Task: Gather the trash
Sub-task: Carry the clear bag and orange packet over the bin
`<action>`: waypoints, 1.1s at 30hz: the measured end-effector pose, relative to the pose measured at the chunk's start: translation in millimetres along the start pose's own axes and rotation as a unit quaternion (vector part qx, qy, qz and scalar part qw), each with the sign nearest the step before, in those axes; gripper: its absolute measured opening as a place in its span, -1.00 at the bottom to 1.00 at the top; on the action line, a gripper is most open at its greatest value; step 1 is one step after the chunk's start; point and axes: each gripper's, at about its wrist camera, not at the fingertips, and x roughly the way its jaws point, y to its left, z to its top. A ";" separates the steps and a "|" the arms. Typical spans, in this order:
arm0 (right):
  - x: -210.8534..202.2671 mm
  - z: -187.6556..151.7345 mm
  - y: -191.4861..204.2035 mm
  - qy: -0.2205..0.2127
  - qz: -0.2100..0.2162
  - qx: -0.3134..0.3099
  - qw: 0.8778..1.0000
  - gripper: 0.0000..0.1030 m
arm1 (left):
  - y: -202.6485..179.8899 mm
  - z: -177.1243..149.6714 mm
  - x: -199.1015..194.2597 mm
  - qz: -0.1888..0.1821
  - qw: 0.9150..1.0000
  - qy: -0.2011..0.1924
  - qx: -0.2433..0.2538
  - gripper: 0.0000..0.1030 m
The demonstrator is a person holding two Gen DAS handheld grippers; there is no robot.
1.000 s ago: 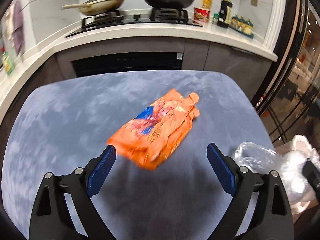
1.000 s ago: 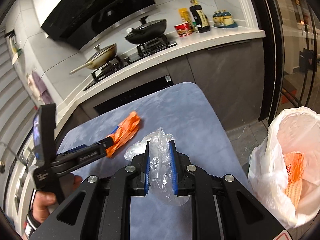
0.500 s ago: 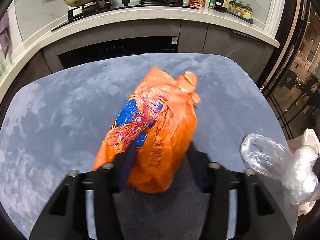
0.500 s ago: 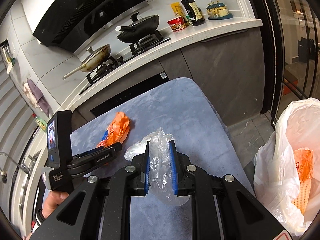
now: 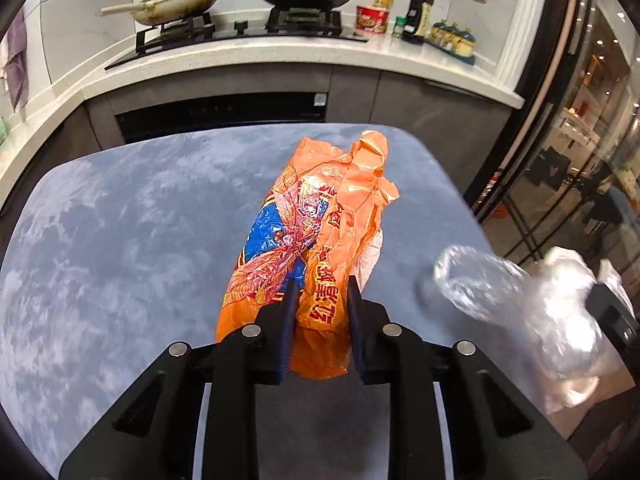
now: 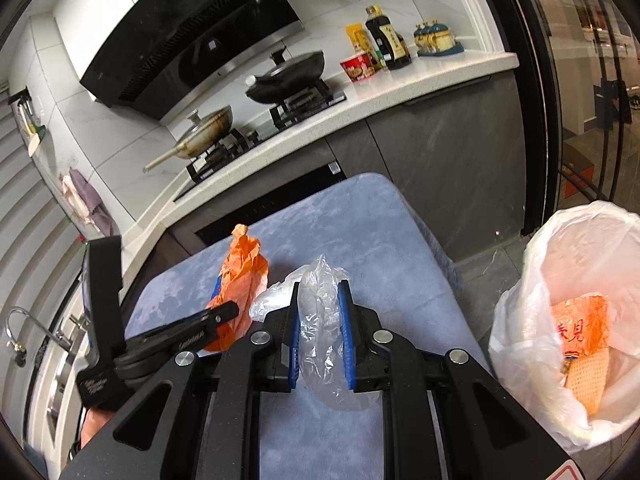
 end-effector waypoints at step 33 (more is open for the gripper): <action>-182.6 11.6 -144.7 -0.108 -0.097 0.077 0.986 -0.70 | -225.5 -60.9 -94.9 -0.134 0.985 -0.010 0.105 -0.56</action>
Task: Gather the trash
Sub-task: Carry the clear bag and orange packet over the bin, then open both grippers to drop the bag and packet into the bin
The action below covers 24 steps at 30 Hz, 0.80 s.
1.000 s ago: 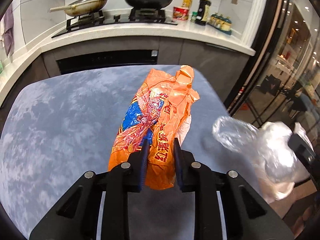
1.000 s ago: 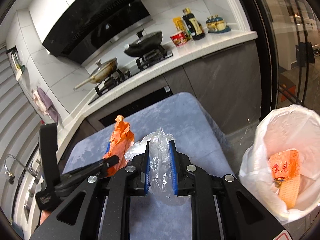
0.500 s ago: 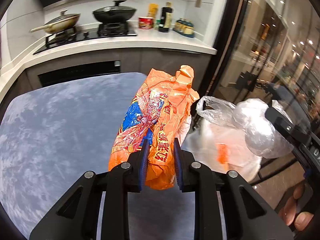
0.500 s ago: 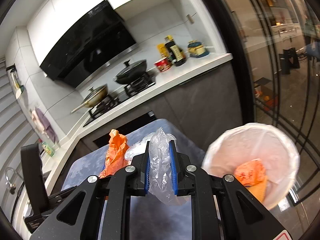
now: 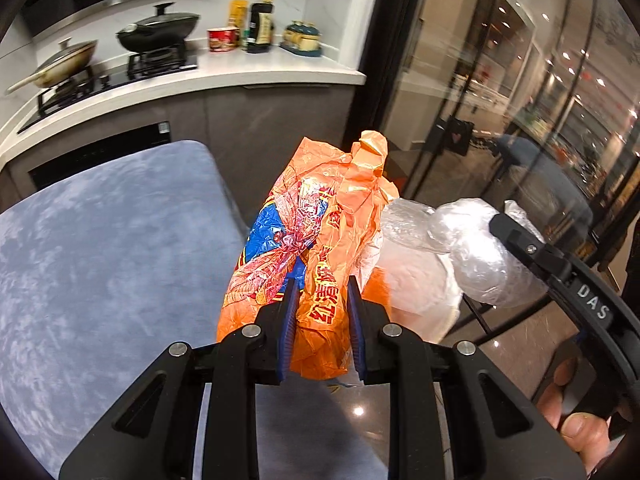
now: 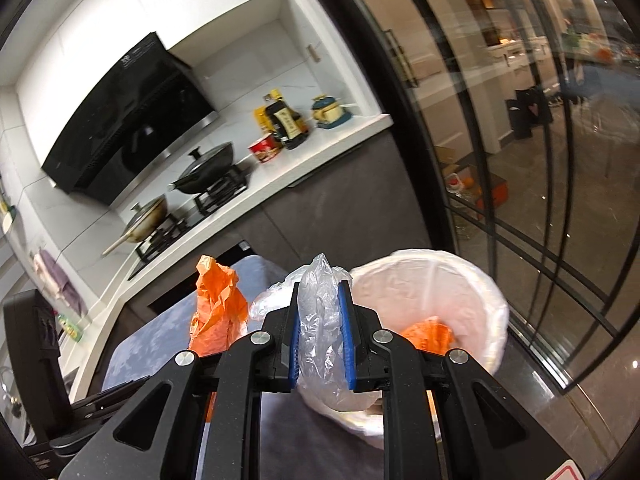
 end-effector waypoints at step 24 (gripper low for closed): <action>47.9 9.2 -56.4 0.031 -0.052 0.016 0.998 -0.67 | -61.5 15.0 68.1 -0.013 0.998 0.045 0.037 -0.49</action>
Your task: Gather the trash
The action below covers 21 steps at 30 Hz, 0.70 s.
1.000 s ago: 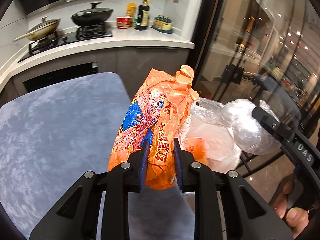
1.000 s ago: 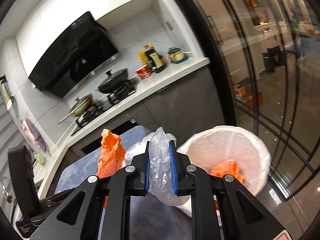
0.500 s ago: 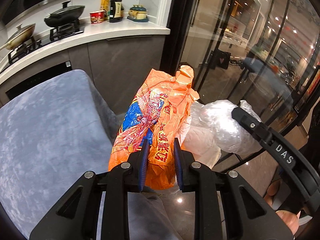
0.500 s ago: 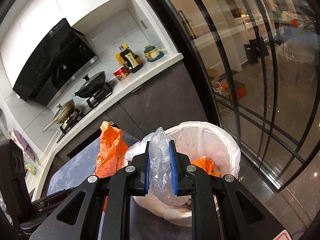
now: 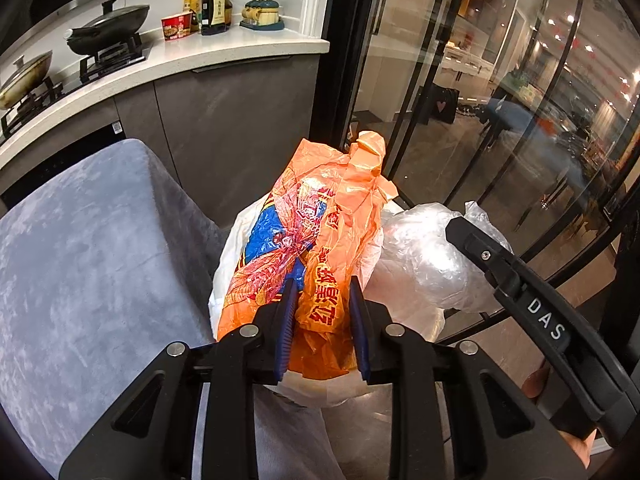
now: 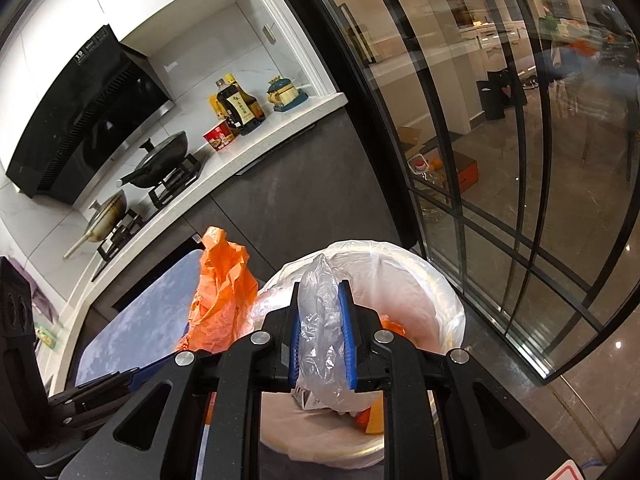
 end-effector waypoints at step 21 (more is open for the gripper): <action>8.9 3.5 1.7 -0.008 -0.016 0.000 1.000 0.08 | 10.3 4.0 7.0 0.025 0.999 -0.004 -0.020 0.10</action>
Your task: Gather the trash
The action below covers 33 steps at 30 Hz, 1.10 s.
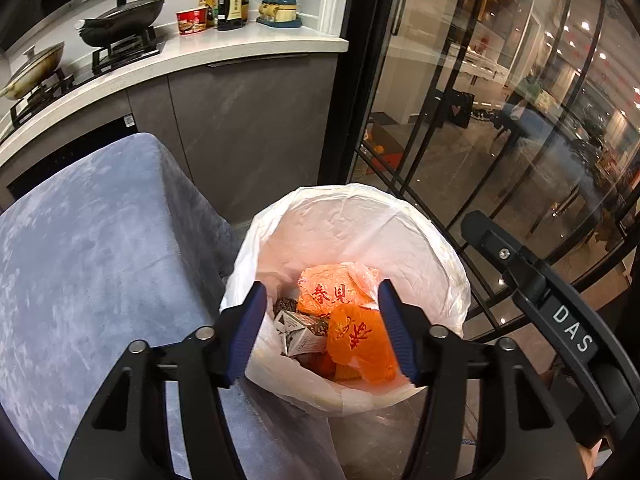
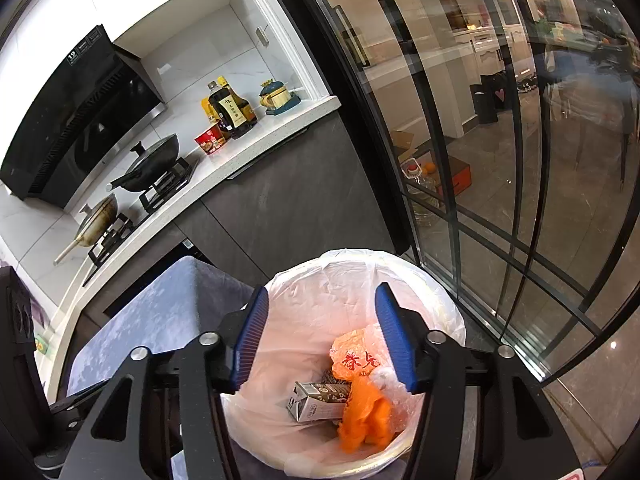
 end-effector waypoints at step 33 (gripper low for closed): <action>-61.0 -37.4 39.0 0.045 -0.016 -0.123 0.991 0.67 | 42.9 -50.8 -71.4 0.075 0.997 -0.031 -0.016 0.74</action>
